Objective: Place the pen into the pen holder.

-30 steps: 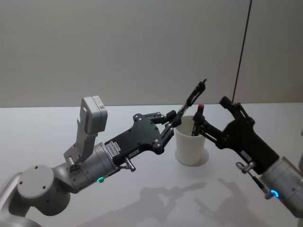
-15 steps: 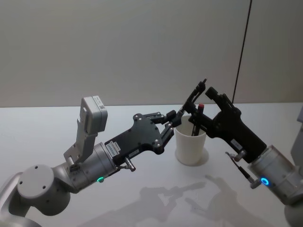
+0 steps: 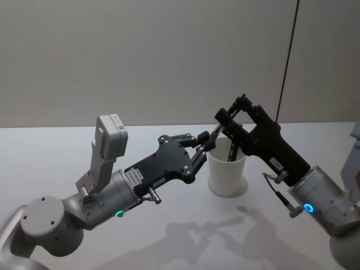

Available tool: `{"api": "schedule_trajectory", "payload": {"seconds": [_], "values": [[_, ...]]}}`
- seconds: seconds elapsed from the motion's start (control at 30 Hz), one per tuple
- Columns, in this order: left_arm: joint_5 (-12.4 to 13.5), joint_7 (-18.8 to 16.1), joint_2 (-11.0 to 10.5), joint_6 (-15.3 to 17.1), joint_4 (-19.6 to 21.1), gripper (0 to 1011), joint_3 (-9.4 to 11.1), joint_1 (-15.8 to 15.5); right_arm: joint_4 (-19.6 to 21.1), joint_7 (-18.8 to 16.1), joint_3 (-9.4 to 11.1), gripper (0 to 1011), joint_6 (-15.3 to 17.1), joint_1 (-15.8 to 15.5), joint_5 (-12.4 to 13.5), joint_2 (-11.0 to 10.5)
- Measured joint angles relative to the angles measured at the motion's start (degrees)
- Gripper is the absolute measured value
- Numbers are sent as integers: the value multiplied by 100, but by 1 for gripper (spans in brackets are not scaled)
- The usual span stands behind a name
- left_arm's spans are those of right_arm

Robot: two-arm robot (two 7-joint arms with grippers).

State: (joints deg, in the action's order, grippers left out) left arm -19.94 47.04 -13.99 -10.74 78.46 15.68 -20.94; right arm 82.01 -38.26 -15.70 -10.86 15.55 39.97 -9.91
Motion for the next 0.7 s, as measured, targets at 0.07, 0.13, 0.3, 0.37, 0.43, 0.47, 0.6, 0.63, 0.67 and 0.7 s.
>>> {"api": "schedule_trajectory", "payload": {"seconds": [0.07, 0.13, 0.3, 0.37, 0.43, 0.47, 0.6, 0.63, 0.67, 0.7], "values": [[0, 0, 0, 0, 0, 137, 0, 0, -7, -6, -1, 863, 3, 6, 8, 3], [0, 0, 0, 0, 0, 136, 0, 0, -36, -27, -7, 813, 9, 30, 38, 17], [0, 0, 0, 0, 0, 137, 0, 0, -79, -48, -24, 660, 19, 71, 79, 40], [0, 0, 0, 0, 0, 136, 0, 0, -90, -50, -29, 578, 23, 83, 93, 48], [0, 0, 0, 0, 0, 136, 0, 0, -96, -50, -35, 536, 26, 92, 102, 52], [0, 0, 1, 0, 0, 136, 0, 0, -97, -50, -37, 505, 27, 95, 106, 54], [0, 0, 0, 0, 0, 136, 0, 0, -103, -42, -44, 358, 34, 107, 120, 60], [0, 0, 0, 0, 0, 137, 0, 0, -104, -38, -45, 309, 36, 108, 122, 61], [0, 0, 1, 0, 0, 137, 0, 0, -104, -34, -47, 309, 38, 111, 123, 62], [0, 0, 0, 0, 0, 136, 0, 0, -105, -23, -49, 252, 42, 115, 126, 64]]}}
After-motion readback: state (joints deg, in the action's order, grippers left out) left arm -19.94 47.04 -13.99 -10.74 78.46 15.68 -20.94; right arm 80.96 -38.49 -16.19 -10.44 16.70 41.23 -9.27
